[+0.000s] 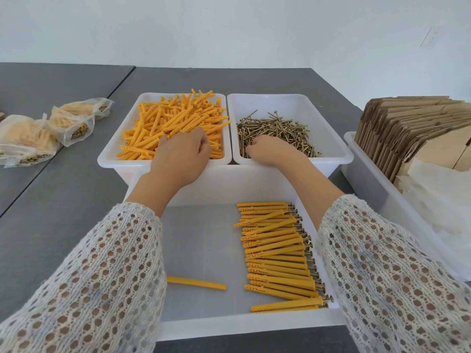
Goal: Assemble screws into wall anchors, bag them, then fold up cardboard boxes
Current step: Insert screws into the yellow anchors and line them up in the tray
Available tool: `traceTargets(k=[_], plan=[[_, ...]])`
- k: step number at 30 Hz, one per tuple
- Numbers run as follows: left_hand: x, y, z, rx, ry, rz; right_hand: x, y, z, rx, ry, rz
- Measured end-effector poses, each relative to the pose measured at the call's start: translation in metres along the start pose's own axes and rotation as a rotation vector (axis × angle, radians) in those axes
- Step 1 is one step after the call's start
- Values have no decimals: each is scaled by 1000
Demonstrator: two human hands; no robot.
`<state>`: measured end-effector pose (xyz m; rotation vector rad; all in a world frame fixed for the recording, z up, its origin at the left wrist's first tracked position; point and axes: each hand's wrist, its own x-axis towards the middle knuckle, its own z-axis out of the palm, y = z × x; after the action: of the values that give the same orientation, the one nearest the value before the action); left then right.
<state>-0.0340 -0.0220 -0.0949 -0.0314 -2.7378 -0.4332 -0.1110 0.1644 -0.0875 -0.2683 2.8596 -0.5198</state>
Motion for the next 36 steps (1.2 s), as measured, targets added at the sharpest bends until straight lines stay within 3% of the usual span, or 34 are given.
traceTargets(k=[9, 16, 36], plan=[[0, -1, 1, -14, 3, 8, -4, -2, -1, -20, -12, 47], [-1, -2, 1, -33, 11, 32, -4, 2, 2, -48, 95, 47], [-2, -1, 0, -23, 0, 46, -6, -1, -1, -25, 41, 67]])
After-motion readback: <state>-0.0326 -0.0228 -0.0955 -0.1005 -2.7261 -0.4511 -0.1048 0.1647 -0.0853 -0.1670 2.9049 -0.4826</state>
